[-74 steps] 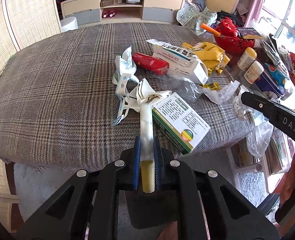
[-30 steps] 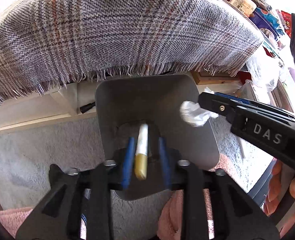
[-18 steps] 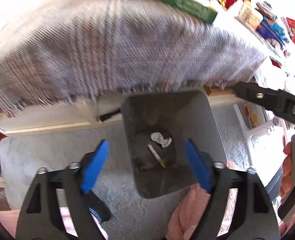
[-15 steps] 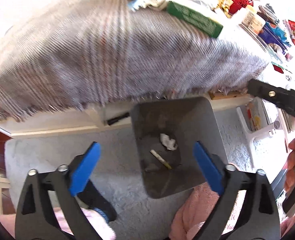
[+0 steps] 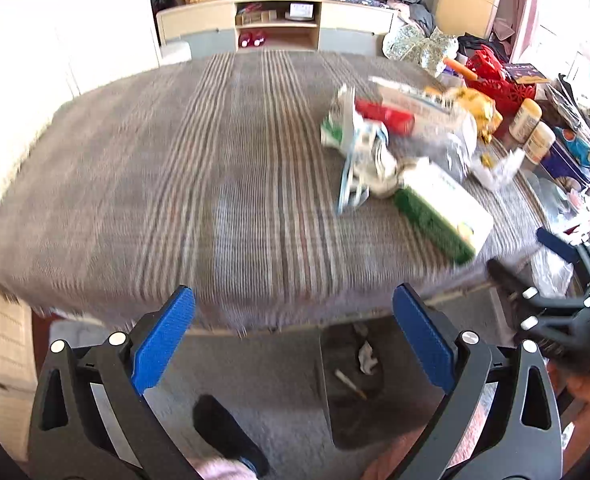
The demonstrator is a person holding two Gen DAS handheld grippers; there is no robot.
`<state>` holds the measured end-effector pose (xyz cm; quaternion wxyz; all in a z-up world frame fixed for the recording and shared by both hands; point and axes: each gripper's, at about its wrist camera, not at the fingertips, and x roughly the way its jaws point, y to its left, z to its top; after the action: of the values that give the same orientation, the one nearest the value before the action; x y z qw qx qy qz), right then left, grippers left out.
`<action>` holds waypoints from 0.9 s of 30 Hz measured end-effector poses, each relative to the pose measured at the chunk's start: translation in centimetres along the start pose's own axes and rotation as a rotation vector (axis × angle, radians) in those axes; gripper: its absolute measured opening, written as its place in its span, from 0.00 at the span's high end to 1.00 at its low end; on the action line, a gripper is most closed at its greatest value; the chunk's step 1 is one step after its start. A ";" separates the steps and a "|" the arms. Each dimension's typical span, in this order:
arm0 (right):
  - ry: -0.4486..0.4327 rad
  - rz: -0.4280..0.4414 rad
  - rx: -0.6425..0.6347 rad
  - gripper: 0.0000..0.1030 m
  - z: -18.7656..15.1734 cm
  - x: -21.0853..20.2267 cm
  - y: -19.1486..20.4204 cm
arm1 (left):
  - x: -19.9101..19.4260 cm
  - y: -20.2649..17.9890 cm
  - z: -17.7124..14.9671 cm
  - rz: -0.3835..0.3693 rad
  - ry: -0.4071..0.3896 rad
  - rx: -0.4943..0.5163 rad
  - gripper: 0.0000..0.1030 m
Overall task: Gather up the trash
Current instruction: 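Grasp the green-and-white medicine box with the right tool while the left grasps a white clip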
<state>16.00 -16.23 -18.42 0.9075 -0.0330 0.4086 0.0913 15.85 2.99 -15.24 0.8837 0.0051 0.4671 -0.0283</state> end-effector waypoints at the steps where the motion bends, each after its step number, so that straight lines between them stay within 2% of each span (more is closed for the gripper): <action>1: 0.007 0.007 -0.004 0.03 0.4 0.5 0.3 | 0.1 -0.2 0.7 0.000 -0.002 0.008 0.09; 5: 0.019 0.037 -0.009 0.03 1.5 2.4 0.9 | 1.5 -1.1 2.8 0.002 0.011 0.047 0.09; 14: 0.065 0.064 -0.021 0.03 2.0 5.6 1.2 | 4.1 -1.5 5.0 -0.021 0.042 0.031 0.09; 17: 0.054 0.074 -0.008 0.08 1.4 5.8 1.0 | 4.9 -1.7 5.3 -0.023 0.052 0.030 0.09; 19: 0.029 0.071 0.000 0.18 1.2 5.5 0.7 | 5.7 -1.9 5.3 -0.024 0.063 0.033 0.09; 21: 0.012 0.075 0.010 0.24 1.0 5.2 0.3 | 6.4 -2.1 5.2 -0.030 0.073 0.039 0.09; 26: -0.002 0.153 0.101 0.25 0.2 4.2 -1.7 | 7.8 -2.8 4.9 -0.030 0.072 0.063 0.09; 27: 0.001 0.179 0.127 0.25 0.0 3.9 -2.3 | 8.0 -2.9 4.9 -0.029 0.067 0.069 0.12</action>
<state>18.97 -17.99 -21.36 0.8959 0.0610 0.4151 0.1459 24.21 -0.43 -19.01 0.8665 0.0297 0.4950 -0.0569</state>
